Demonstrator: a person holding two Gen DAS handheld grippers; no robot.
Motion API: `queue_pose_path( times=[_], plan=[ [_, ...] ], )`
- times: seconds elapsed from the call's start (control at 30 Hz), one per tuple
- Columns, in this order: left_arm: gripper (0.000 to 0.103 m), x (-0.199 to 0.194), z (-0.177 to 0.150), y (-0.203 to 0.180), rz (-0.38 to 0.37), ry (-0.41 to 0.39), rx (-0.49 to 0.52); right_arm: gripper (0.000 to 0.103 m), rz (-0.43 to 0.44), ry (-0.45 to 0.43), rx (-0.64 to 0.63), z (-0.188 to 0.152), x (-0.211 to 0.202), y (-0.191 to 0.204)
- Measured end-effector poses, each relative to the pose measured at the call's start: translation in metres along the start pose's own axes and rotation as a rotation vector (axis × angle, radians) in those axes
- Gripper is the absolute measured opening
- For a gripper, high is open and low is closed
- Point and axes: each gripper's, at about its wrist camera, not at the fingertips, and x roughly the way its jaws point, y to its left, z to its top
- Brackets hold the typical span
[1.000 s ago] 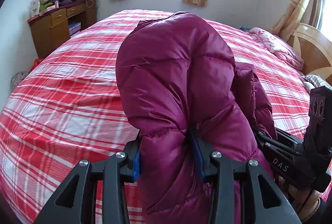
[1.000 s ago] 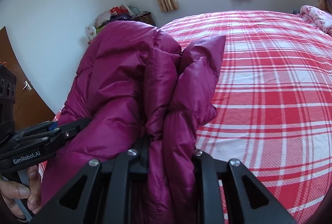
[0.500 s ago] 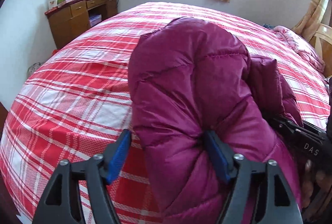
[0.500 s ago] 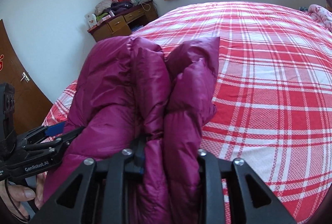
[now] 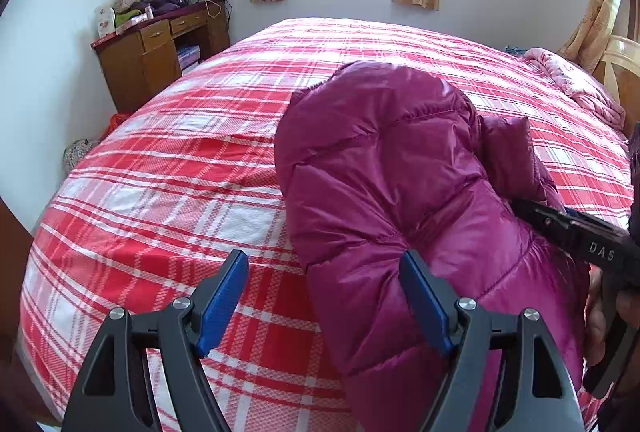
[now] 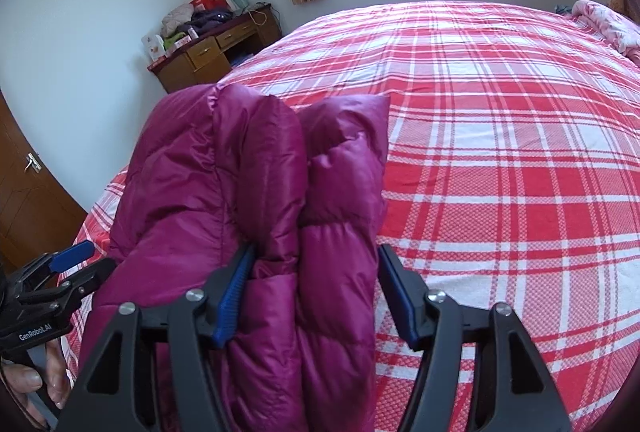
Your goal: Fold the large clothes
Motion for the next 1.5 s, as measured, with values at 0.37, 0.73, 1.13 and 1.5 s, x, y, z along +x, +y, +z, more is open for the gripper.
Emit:
queue_pose_path(
  times=[0.37, 0.73, 1.13, 1.5],
  plan=[
    [0.079, -0.057, 0.014, 0.012, -0.001, -0.158, -0.021, 0.076, -0.128, -0.169, -0.060, 0.003, -0.081, 0.035],
    [0.079, -0.097, 0.019, 0.010, -0.042, -0.245, -0.030, 0.084, -0.141, -0.237, -0.089, -0.003, -0.121, 0.058],
    [0.079, -0.107, 0.021, 0.012, -0.045, -0.269, -0.042, 0.084, -0.132, -0.245, -0.119, -0.008, -0.125, 0.070],
    [0.080, -0.104, 0.020, 0.011, -0.042, -0.259, -0.039, 0.084, -0.126, -0.240, -0.107, -0.011, -0.124, 0.069]
  ],
)
